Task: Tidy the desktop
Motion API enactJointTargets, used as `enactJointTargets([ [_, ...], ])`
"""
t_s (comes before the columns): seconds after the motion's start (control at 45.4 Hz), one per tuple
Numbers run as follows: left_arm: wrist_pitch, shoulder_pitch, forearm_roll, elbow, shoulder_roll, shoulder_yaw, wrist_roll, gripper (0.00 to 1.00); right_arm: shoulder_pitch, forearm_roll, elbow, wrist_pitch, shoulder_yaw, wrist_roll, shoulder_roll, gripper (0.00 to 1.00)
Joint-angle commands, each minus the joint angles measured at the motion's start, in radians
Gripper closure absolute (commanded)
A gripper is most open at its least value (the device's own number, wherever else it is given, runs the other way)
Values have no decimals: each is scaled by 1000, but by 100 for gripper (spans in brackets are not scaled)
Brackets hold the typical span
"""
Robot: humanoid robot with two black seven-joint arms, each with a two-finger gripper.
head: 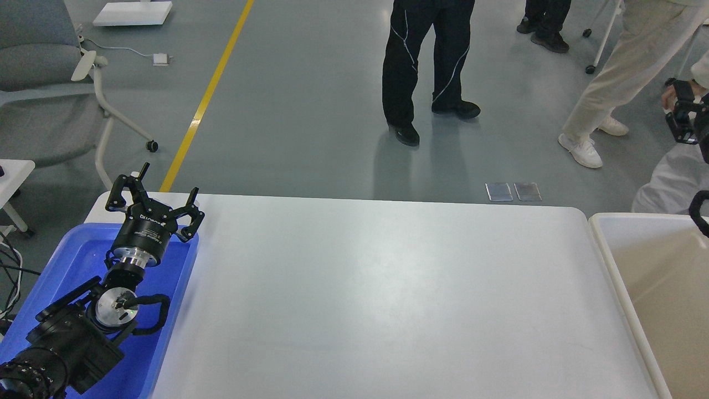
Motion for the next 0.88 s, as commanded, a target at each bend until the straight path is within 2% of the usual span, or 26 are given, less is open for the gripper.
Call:
enactJointTargets([
  [0.0,0,0,0,0,0,0,0,0,-66,0,7,45,34,18,91,0],
  [0.352,0,0,0,0,-1,0,0,0,-193,15,-33,53,106,18,257,0],
  [0.859,0,0,0,0,0,0,0,0,-190,15,-35,52,111,16,260,0],
])
